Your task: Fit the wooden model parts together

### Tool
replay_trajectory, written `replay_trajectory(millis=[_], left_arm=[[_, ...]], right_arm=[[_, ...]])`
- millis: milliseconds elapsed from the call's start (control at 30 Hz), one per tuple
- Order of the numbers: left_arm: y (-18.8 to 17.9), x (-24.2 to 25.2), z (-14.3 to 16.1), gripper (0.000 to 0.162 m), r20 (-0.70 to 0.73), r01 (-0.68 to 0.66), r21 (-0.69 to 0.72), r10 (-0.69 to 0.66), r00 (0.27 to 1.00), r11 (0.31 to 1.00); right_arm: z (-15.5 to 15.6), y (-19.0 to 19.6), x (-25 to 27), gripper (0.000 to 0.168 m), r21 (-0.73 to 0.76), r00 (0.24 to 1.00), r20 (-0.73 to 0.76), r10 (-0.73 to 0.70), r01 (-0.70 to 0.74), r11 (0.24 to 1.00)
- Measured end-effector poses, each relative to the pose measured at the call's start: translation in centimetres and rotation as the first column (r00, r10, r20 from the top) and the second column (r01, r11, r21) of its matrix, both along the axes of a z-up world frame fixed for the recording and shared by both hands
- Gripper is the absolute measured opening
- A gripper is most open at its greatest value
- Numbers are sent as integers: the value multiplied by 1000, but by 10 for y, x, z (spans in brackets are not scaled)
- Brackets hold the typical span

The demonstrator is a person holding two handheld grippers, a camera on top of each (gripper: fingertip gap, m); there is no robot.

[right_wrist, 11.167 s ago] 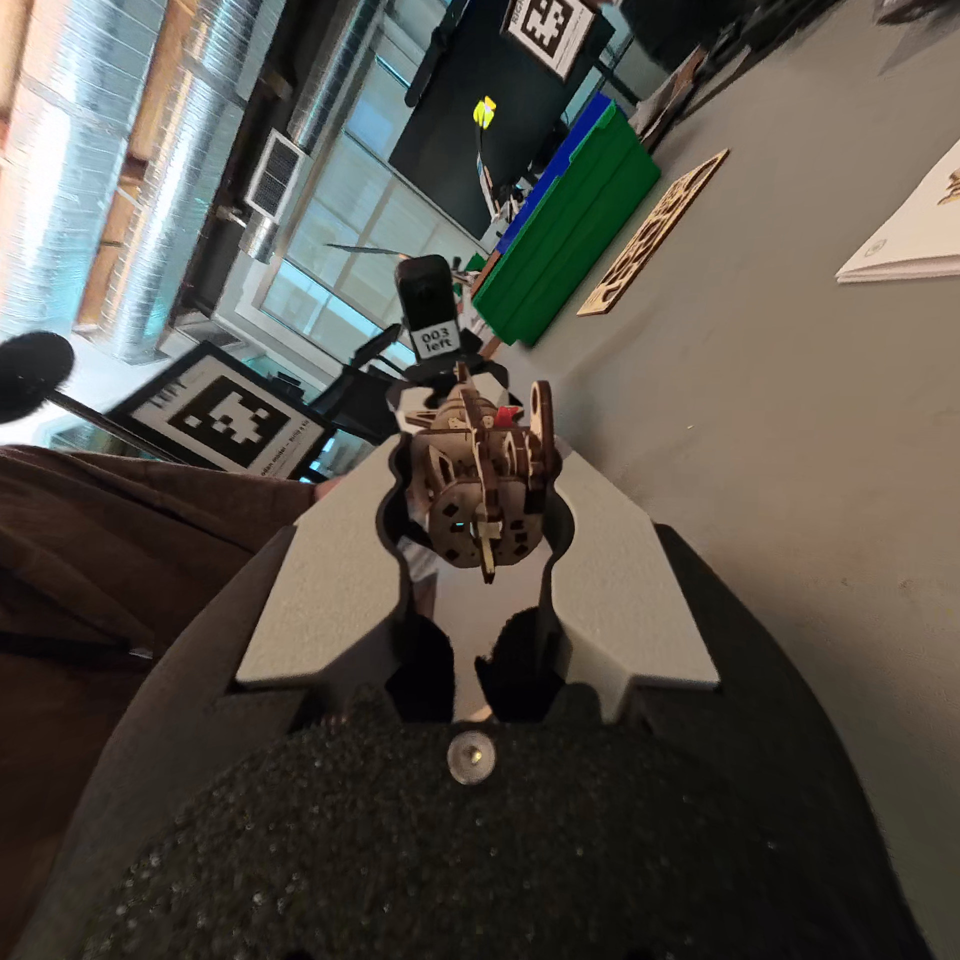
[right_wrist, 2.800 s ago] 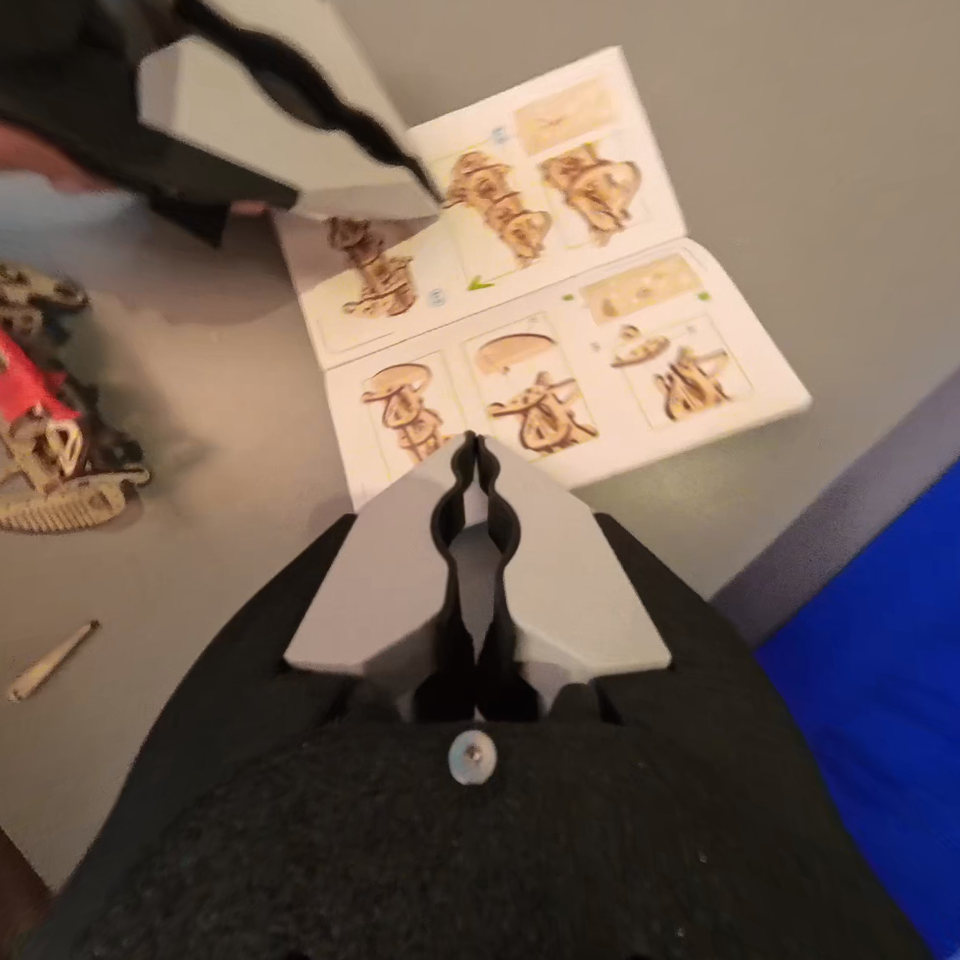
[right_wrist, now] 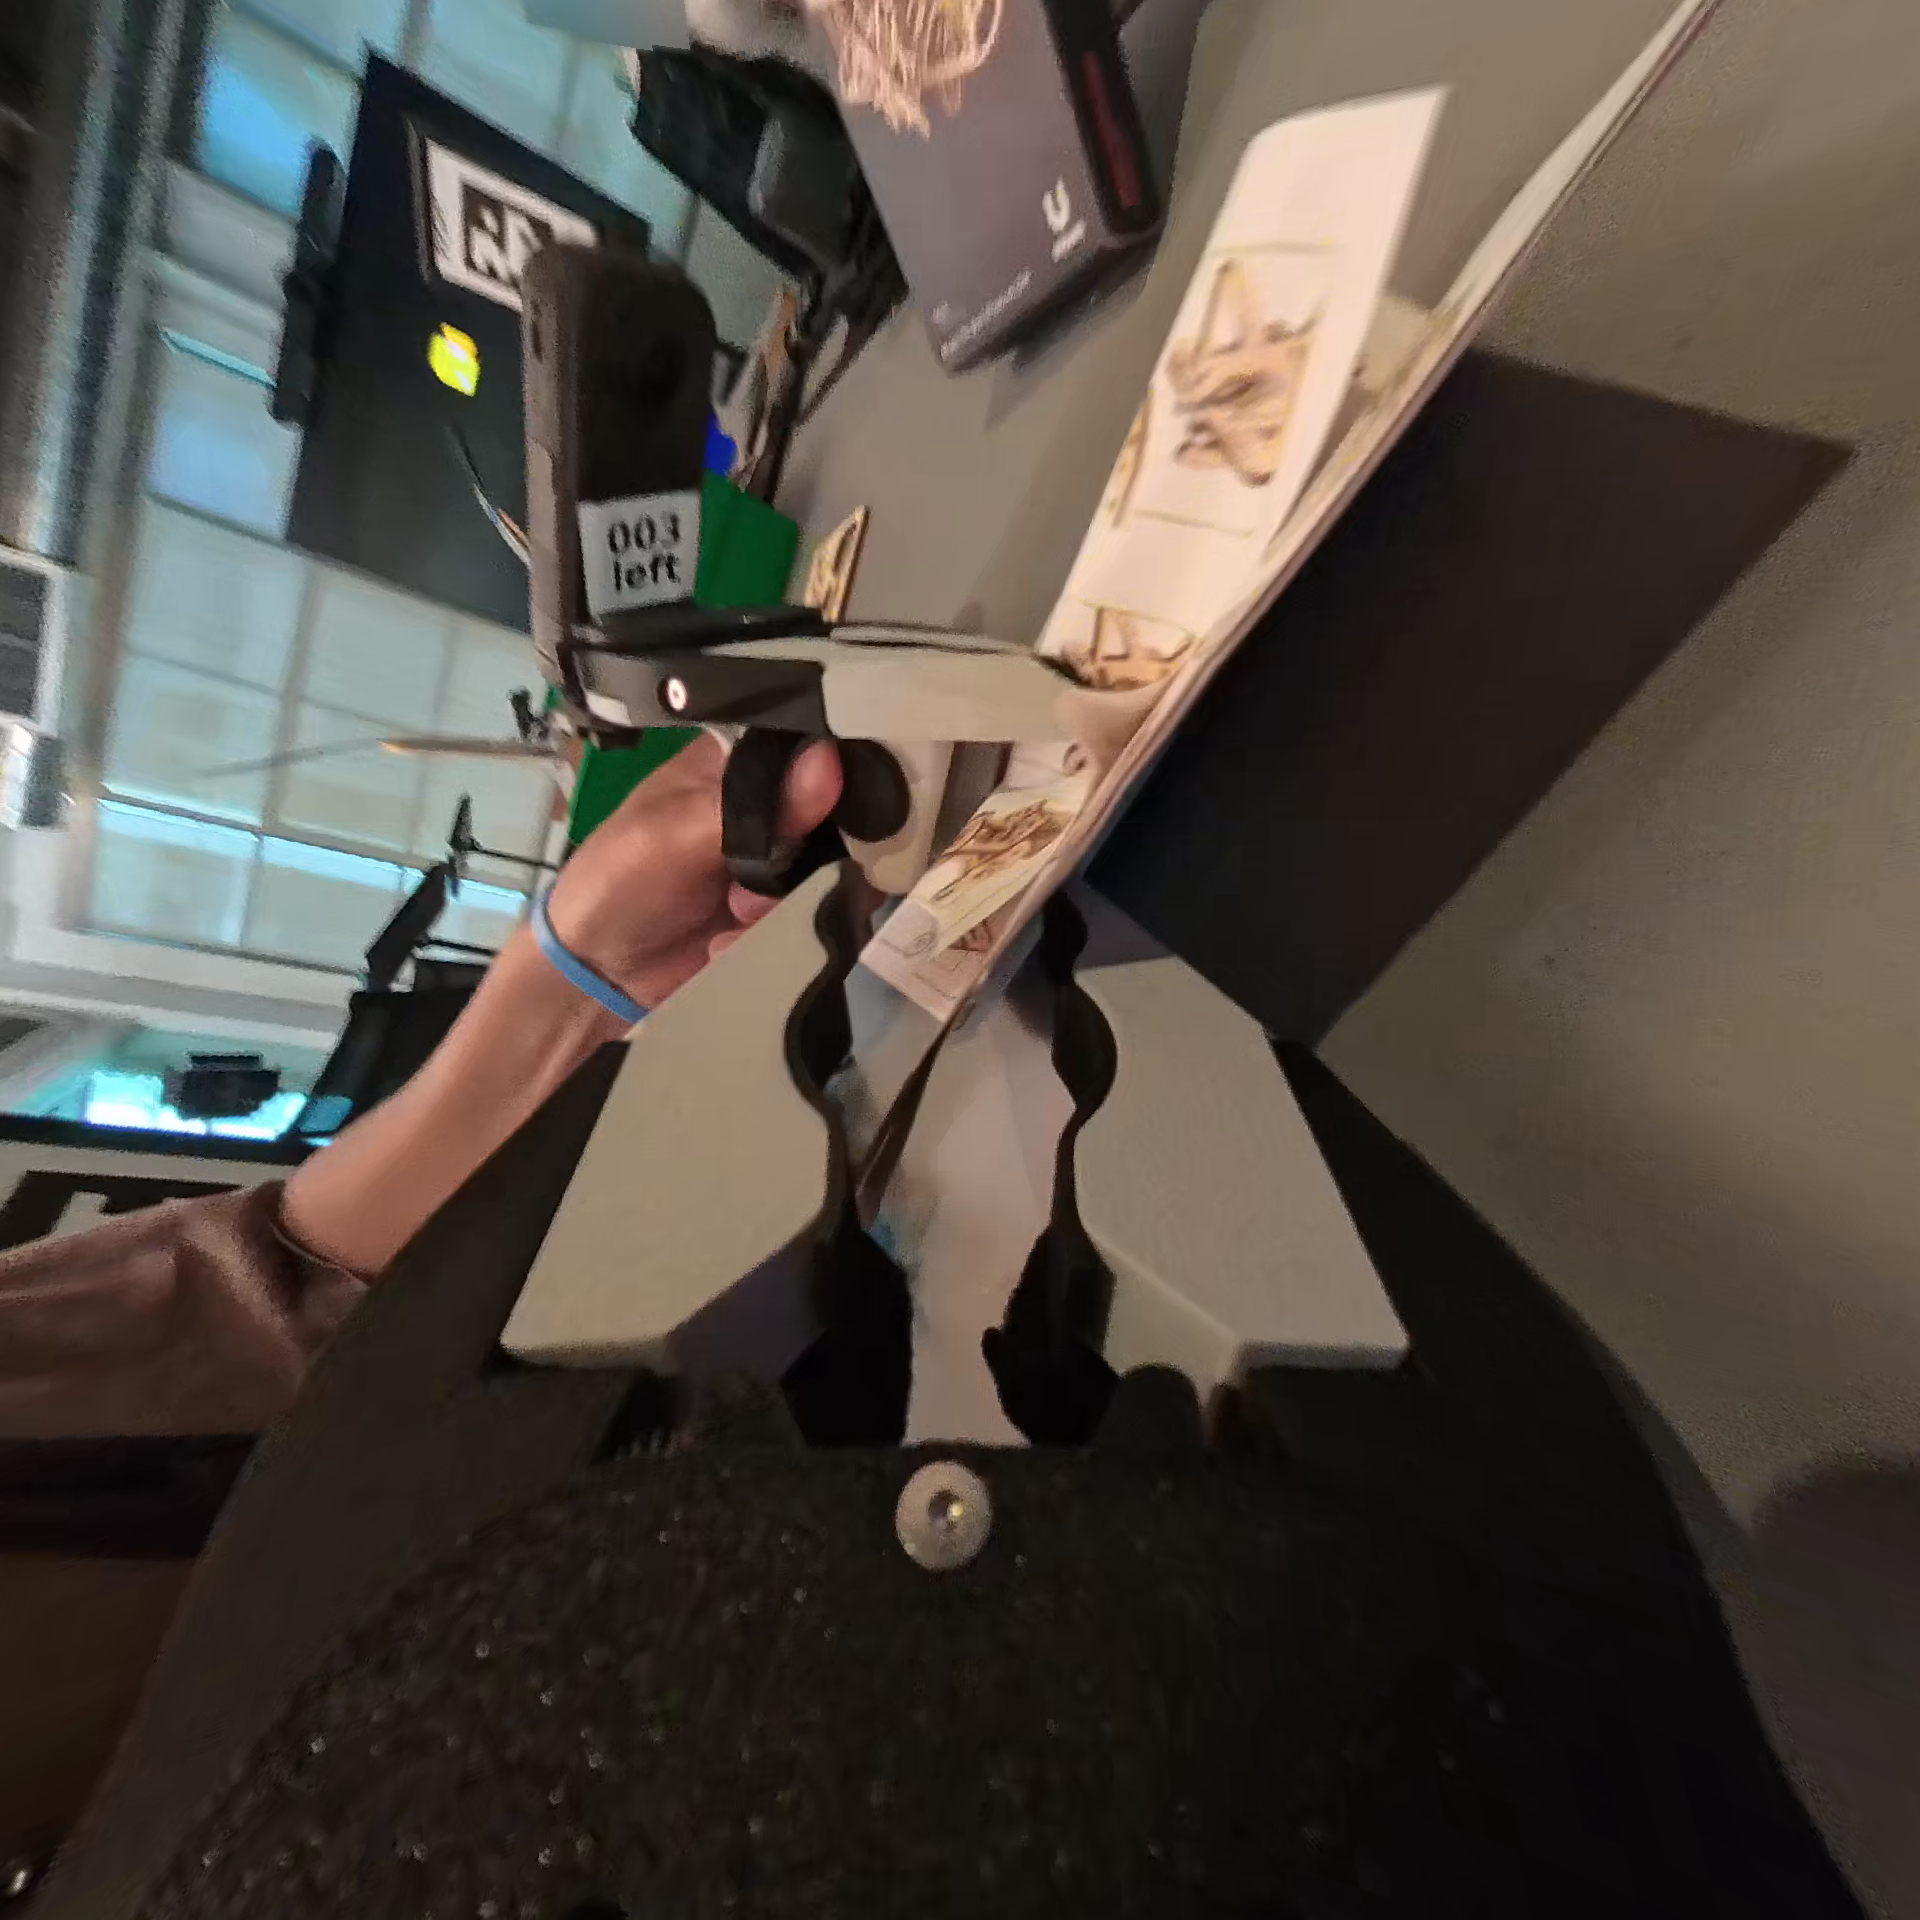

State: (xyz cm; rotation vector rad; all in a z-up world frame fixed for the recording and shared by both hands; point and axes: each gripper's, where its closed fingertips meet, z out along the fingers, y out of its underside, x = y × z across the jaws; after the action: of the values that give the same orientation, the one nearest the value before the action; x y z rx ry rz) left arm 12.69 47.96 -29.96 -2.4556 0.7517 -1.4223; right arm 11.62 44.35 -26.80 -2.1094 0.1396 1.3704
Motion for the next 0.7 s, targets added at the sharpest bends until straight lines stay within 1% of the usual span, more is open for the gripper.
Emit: replay_trajectory(millis=[33, 133, 200, 300, 367, 400, 467, 500, 533, 600, 667, 700], left_arm=[[0, -1, 2, 0, 20, 3, -13, -3, 1000, 1000], [3, -8, 8, 0, 92, -8, -66, 14, 996, 998], [10, -15, 15, 0, 162, -21, -107, 39, 986, 994], [13, -26, 22, 16, 213, -11, -174, 48, 976, 985], [22, -36, 28, 20, 209, -41, -137, 69, 975, 990], [27, -42, 33, 23, 194, -52, -100, 71, 978, 994], [31, -55, 43, 30, 120, -56, 33, 52, 991, 998], [33, -60, 48, 33, 60, -50, 135, 42, 997, 990], [35, -64, 57, 35, 0, -36, 255, 38, 999, 966], [28, -59, 81, 25, -70, 31, 473, 3, 998, 881], [6, -36, 98, 16, -114, 135, 595, -83, 990, 792], [-10, -22, 97, 11, -155, 210, 629, -144, 977, 749]], right_arm=[[0, 1, 4, 28, -1, 1000, -3, -12, 12, 1000], [0, 0, 11, 1, 11, 999, 52, -12, 11, 1000], [-5, -1, 14, 0, 0, 991, 134, -16, 16, 1000], [-12, 0, 17, 0, -16, 956, 291, -22, 28, 999], [-12, 1, 21, 0, -22, 930, 364, -39, 51, 998], [-12, 1, 22, 0, -25, 917, 396, -41, 56, 998], [-11, 1, 24, 0, -37, 891, 453, -32, 55, 998], [-11, 1, 25, 0, -44, 879, 477, -25, 53, 998], [-10, 1, 25, 0, -50, 870, 493, -21, 52, 997], [-9, 2, 24, 0, -62, 859, 511, -11, 50, 997], [-9, 3, 22, 0, -76, 859, 513, 1, 45, 996], [-9, 3, 20, 0, -83, 861, 508, 7, 42, 996]])
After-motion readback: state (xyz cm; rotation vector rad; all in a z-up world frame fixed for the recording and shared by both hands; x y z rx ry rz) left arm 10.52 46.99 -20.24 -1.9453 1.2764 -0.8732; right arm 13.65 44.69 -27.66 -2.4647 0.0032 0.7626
